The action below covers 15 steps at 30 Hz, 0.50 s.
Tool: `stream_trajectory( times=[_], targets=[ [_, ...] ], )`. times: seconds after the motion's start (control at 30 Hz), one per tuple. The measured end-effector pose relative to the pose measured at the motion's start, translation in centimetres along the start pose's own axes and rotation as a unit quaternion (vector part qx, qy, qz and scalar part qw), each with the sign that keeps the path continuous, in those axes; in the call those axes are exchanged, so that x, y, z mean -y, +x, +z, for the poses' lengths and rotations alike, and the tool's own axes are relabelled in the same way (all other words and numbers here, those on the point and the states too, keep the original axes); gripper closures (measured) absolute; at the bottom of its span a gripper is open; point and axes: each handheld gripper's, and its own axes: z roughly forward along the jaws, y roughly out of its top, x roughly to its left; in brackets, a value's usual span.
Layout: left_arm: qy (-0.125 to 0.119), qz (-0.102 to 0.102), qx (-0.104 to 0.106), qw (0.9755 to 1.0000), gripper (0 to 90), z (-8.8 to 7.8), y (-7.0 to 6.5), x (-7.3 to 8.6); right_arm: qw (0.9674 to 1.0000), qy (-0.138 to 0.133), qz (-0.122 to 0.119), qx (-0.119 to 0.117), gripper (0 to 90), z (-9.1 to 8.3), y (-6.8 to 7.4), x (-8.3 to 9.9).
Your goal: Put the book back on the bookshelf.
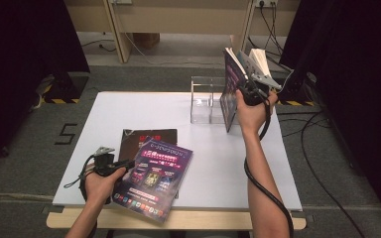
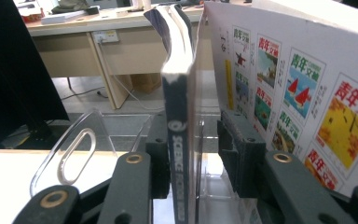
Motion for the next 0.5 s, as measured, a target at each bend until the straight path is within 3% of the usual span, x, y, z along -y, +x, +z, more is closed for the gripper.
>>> stream_trajectory(
  times=[0.5],
  targets=[
    [-0.001,0.001,-0.001,1.0000,66.6,-0.03,-0.04,-0.02,0.9999,0.004,-0.003,-0.009,64.8,-0.57,0.21,0.70]
  ],
)
